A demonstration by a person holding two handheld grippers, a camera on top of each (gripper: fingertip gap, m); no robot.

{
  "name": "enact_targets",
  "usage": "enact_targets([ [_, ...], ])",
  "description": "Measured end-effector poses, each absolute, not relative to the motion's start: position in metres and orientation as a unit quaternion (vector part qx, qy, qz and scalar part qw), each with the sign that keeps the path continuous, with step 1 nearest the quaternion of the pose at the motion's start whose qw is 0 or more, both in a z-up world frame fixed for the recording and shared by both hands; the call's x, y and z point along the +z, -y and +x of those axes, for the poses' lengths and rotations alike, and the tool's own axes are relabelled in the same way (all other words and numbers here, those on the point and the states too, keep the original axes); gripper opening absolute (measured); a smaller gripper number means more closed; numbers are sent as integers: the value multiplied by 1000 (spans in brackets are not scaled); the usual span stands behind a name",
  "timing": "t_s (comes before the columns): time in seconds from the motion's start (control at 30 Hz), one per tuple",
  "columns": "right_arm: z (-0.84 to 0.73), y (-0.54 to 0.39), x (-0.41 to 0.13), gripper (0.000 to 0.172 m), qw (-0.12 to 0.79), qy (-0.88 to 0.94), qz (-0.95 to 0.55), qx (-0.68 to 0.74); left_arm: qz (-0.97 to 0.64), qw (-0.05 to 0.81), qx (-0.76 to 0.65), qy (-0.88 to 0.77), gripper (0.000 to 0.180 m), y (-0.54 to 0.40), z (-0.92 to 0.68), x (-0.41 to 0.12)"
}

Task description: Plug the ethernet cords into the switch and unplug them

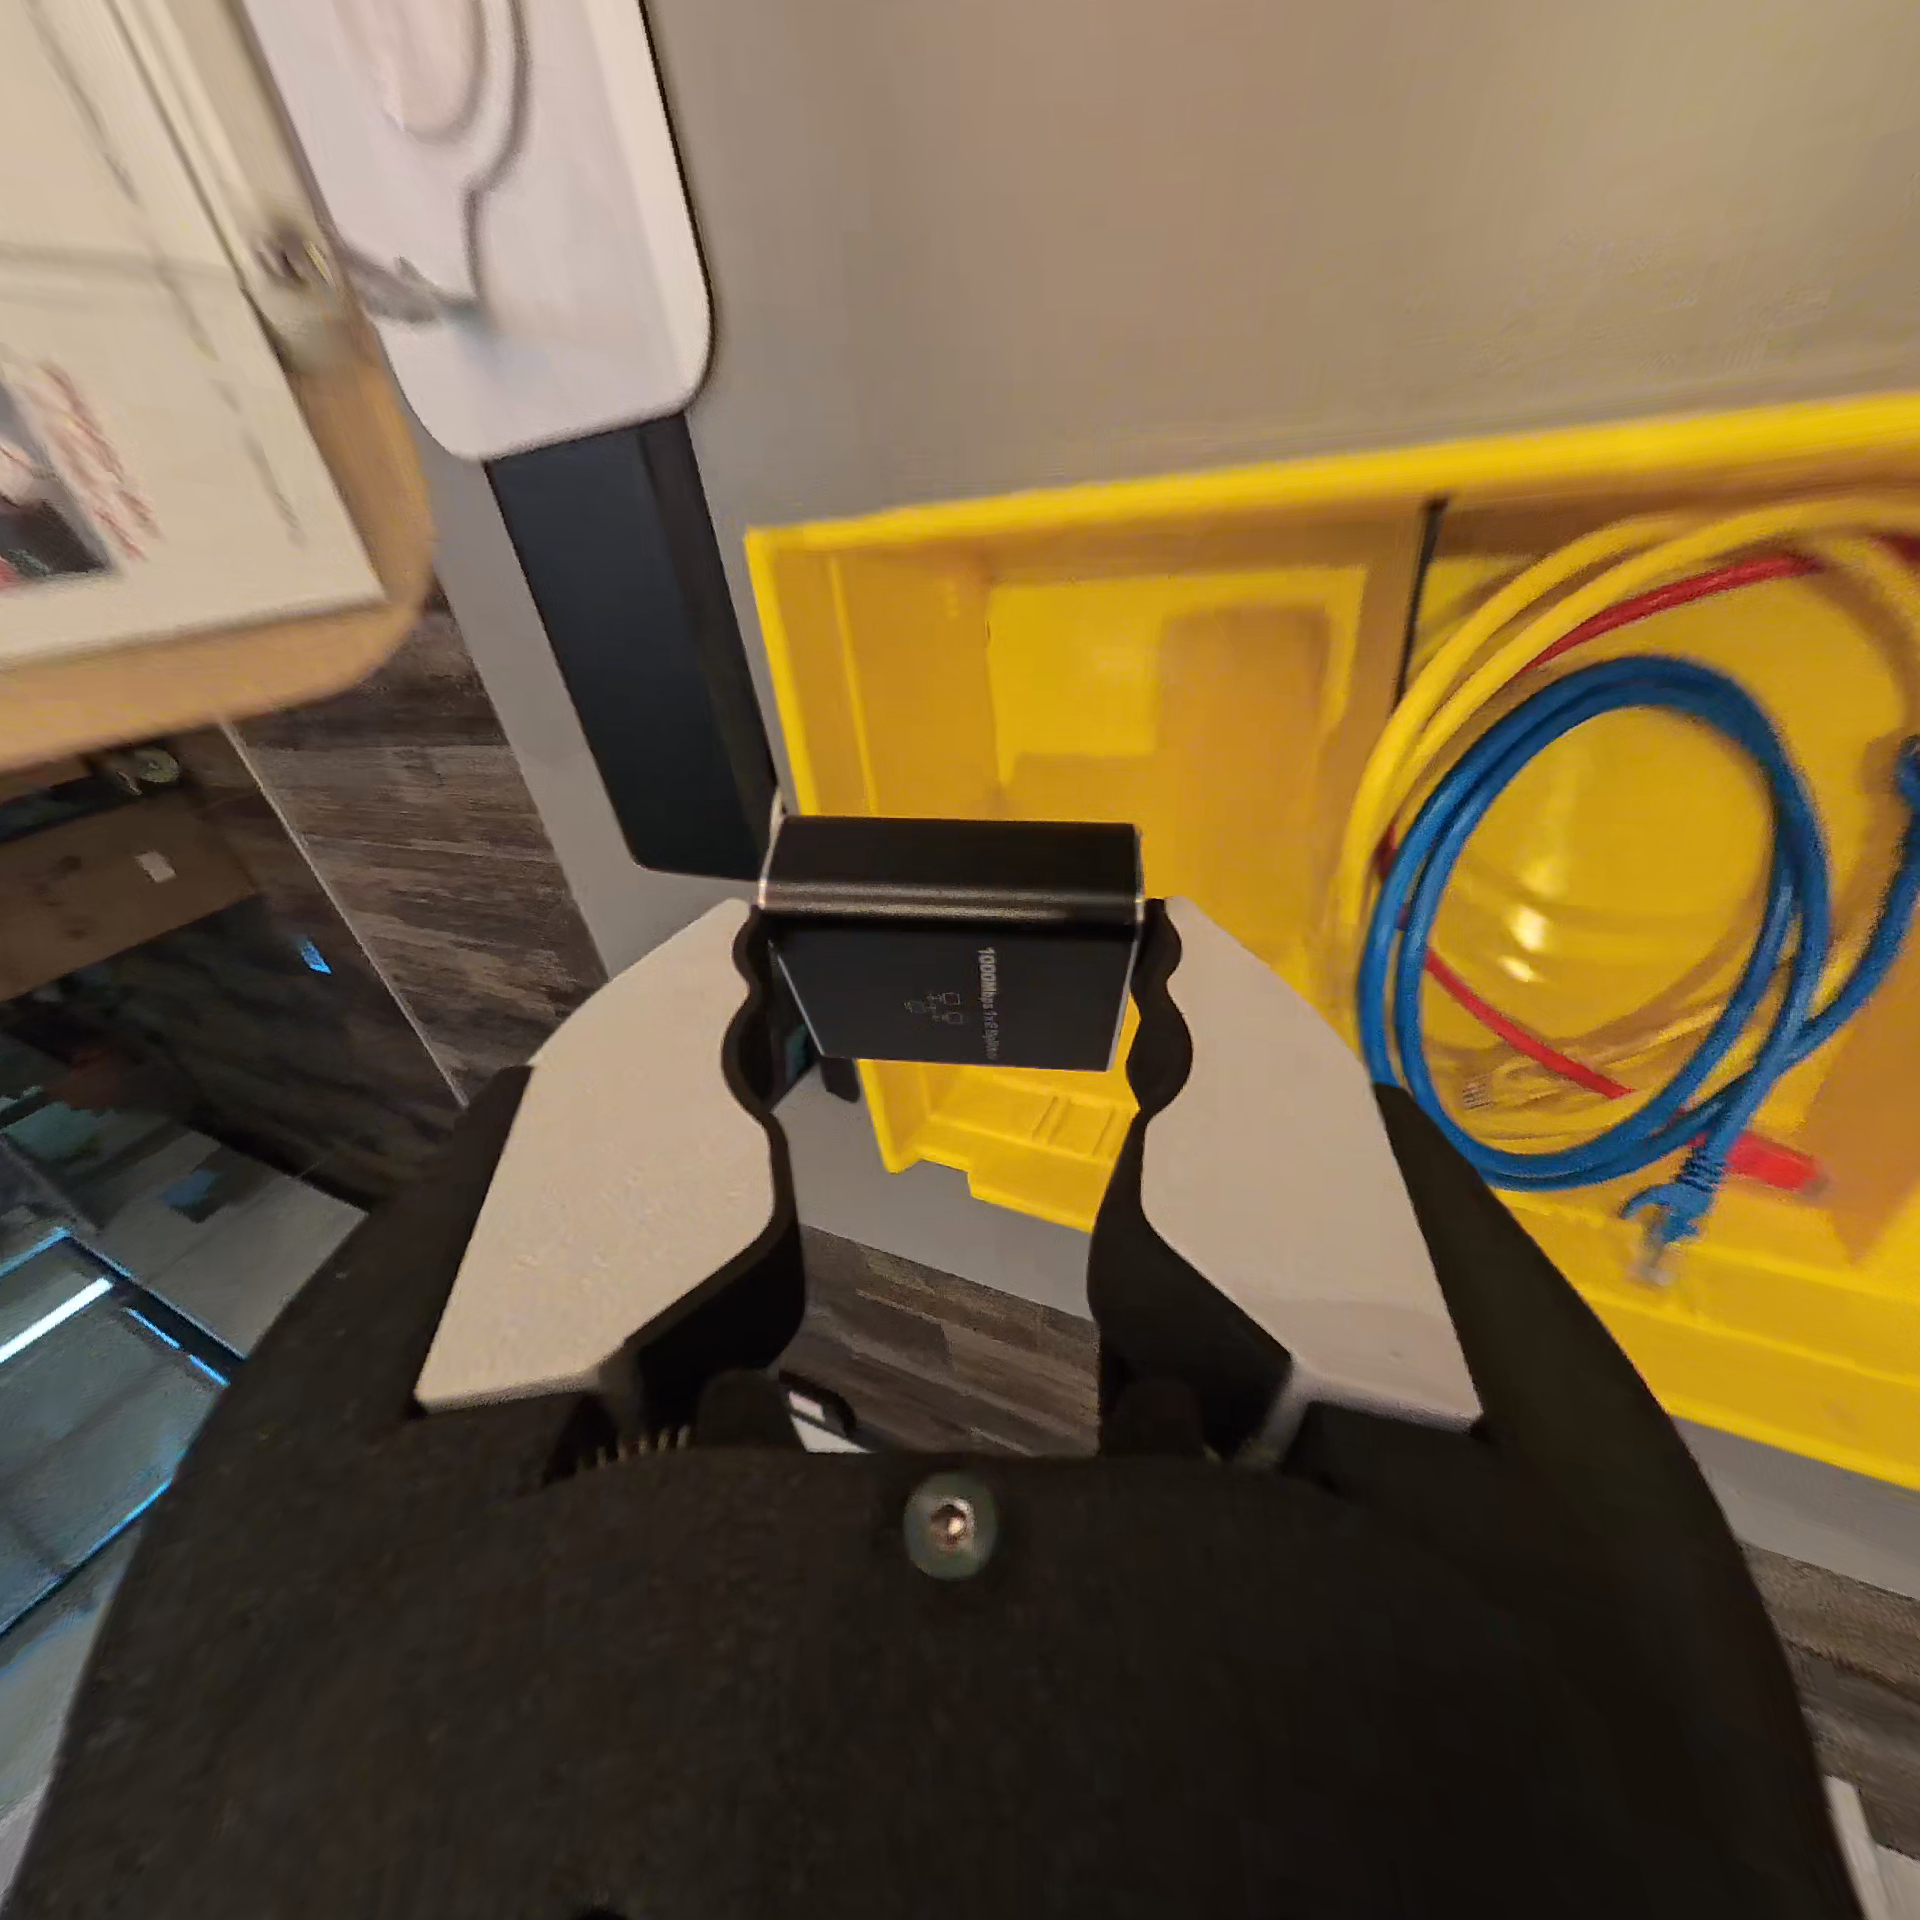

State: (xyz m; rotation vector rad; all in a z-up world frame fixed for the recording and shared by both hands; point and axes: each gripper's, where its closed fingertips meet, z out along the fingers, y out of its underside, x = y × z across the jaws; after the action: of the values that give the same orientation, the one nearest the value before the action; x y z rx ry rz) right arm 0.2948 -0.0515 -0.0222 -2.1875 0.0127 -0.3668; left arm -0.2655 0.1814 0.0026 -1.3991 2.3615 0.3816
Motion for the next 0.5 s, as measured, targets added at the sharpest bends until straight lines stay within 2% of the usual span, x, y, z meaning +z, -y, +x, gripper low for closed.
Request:
enact_targets([
  [0.13,293,59,-3,23,479,-12,-866,-141,-472,200,126,-849,67,-134,-216,30],
  [0.23,290,66,14,23,507,-14,-852,-134,-452,202,101,-863,67,-94,-170,26],
  [0.5,261,73,48,23,563,15,-821,-90,-431,126,114,-886,67,-44,-122,-65],
])
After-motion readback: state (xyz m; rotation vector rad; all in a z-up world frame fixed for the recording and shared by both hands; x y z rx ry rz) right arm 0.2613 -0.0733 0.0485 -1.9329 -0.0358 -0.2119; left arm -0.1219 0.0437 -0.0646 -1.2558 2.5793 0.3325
